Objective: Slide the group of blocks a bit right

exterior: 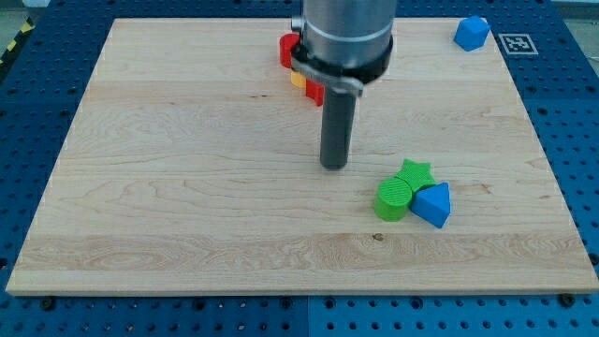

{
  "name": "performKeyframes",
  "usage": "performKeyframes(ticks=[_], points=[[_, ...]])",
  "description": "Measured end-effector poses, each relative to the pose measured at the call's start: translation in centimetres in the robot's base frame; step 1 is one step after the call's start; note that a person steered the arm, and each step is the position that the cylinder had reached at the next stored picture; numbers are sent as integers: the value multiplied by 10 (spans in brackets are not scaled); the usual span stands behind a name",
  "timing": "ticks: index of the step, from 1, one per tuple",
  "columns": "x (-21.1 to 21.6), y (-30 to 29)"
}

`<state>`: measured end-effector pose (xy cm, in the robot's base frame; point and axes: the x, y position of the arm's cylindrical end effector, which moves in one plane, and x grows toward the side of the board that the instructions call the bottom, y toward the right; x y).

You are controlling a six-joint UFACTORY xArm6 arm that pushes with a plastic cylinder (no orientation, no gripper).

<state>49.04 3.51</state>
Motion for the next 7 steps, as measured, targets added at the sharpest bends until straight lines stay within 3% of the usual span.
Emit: performKeyframes(ticks=[1,2,3,5,7], points=[[49,0],[54,3],[55,47],[55,51],[99,47]])
